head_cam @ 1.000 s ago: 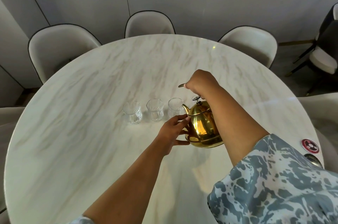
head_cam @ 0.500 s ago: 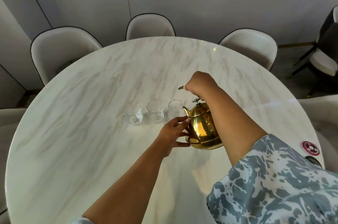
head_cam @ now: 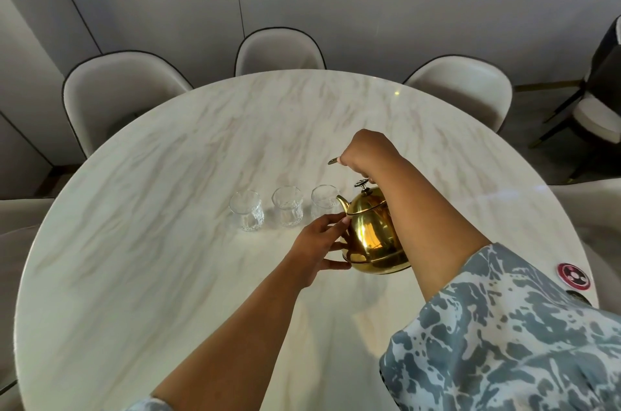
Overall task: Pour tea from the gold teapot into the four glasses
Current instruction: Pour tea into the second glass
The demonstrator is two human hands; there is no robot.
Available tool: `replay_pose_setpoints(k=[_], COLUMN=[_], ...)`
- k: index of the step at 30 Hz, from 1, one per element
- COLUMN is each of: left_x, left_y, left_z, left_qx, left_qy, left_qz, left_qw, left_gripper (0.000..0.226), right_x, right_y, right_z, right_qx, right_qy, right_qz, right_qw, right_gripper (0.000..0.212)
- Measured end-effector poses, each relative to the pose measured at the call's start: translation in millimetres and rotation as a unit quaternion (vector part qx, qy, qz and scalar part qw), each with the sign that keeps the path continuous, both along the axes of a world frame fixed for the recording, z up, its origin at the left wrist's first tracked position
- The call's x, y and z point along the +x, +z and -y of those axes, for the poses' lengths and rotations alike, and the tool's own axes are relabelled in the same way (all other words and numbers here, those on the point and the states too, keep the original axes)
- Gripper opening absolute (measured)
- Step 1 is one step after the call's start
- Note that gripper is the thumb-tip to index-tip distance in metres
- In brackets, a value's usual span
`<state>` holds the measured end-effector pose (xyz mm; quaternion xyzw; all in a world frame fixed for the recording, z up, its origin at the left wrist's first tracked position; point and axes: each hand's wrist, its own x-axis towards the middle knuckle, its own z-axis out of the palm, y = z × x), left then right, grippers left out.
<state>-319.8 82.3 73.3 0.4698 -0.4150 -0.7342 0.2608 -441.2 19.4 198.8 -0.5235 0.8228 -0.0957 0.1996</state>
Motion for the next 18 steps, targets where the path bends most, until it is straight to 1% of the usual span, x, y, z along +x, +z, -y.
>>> replay_pose_setpoints(k=[2, 5, 11, 14, 18], left_x=[0.0, 0.3, 1.4, 3.1, 5.6], left_y=[0.0, 0.5, -0.8, -0.7, -3.4], left_z=[-0.2, -1.0, -2.5, -2.5, -1.4], left_qx=[0.0, 0.003, 0.003, 0.005, 0.0], left_qy=[0.0, 0.0, -0.001, -0.003, -0.007], left_qz=[0.001, 0.0, -0.002, -0.003, 0.001], left_qw=[1.0, 1.0, 1.0, 1.0, 1.0], left_gripper=[0.04, 0.04, 0.04, 0.04, 0.039], right_x=[0.5, 0.9, 2.0, 2.5, 1.5], right_y=[0.2, 0.4, 1.1, -0.5, -5.9], right_z=[0.2, 0.7, -0.5, -0.9, -2.7], right_qx=[0.003, 0.006, 0.006, 0.006, -0.006], right_qy=[-0.002, -0.005, -0.006, -0.006, -0.01], right_qz=[-0.002, -0.002, -0.001, -0.008, -0.016], right_qw=[1.0, 1.0, 1.0, 1.0, 1.0], right_gripper=[0.015, 0.027, 0.022, 0.03, 0.033])
